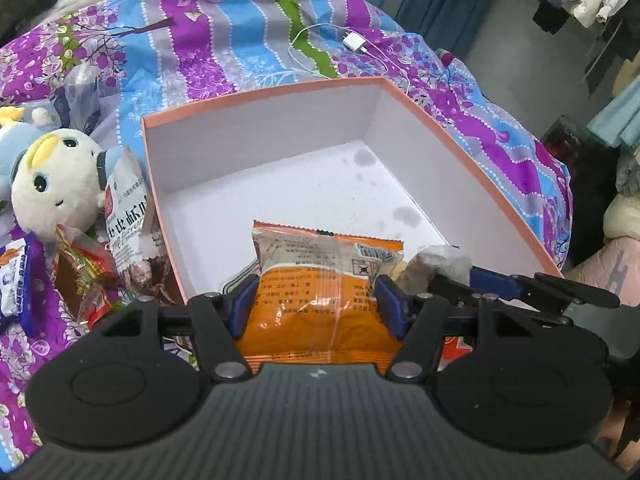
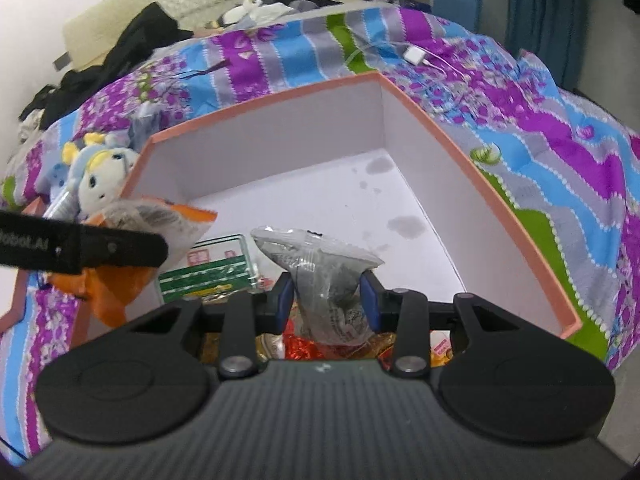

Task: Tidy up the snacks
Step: 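Open the left gripper over the shoebox while the right gripper releases the clear bag, then raise both tools out of the shoebox and move back to the snack pile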

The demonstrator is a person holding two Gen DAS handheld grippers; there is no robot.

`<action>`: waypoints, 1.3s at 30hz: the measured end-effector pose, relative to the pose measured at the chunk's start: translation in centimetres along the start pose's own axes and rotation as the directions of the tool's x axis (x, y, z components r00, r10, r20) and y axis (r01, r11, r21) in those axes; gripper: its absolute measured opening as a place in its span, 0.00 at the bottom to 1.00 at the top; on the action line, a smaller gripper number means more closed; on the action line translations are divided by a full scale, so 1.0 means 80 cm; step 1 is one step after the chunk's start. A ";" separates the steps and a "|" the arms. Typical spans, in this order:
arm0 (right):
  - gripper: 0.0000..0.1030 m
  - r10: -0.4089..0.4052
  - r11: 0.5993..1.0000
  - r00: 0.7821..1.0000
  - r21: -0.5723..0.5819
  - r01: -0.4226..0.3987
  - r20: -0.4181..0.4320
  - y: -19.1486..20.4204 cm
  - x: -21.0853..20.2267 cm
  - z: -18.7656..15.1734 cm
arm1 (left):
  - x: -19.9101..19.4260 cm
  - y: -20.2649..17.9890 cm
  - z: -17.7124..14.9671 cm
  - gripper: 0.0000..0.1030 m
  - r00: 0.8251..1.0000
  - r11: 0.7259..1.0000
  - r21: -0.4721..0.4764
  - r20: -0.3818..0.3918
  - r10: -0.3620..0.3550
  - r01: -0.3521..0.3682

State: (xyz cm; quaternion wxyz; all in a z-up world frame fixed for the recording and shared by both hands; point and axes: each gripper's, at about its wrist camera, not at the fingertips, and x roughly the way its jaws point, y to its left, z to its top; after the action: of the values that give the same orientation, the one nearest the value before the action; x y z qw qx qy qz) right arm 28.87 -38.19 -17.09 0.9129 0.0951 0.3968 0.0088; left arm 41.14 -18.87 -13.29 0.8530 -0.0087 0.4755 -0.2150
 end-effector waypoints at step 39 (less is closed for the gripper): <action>0.65 0.107 0.993 0.966 -0.081 -0.090 0.234 0.126 -0.272 -0.085 | -0.361 -0.019 -0.205 0.84 0.945 0.995 -0.060 0.312 0.094 -0.079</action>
State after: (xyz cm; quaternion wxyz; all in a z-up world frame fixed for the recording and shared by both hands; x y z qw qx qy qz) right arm 9.63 -29.18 -4.06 0.9551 0.0830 0.2788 0.0564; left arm 14.12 -6.30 1.39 0.9260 -0.0416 0.3385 -0.1620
